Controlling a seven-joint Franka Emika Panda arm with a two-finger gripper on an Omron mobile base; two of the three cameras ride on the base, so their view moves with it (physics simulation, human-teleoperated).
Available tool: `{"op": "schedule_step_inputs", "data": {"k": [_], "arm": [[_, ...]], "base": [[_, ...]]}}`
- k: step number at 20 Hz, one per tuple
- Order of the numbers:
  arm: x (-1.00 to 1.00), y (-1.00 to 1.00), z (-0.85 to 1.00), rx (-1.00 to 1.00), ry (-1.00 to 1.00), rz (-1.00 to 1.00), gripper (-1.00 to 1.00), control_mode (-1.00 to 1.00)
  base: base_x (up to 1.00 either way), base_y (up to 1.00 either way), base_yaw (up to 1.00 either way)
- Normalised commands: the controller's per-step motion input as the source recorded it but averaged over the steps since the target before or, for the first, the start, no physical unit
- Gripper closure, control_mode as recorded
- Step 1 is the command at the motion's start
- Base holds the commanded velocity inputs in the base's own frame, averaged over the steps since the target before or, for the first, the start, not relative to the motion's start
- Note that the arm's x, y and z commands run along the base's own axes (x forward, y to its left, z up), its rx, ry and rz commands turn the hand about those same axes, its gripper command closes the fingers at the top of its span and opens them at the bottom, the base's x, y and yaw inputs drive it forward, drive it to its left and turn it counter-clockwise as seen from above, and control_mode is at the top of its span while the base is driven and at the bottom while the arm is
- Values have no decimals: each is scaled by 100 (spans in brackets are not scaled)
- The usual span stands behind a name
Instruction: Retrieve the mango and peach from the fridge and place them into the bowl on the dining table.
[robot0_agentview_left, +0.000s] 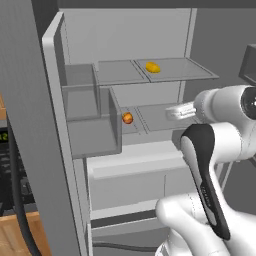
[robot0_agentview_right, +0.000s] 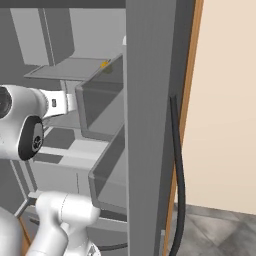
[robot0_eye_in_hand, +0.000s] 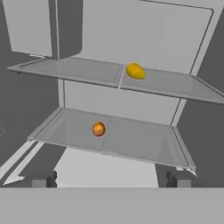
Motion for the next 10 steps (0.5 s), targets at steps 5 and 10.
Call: {"op": "schedule_step_inputs", "data": {"k": [5, 10], "arm": [[7, 0, 41, 0, 4, -9, -100, -100], [18, -4, 0, 2, 0, -6, -100, -100]], "base": [[0, 0, 0], [0, 0, 0]]}}
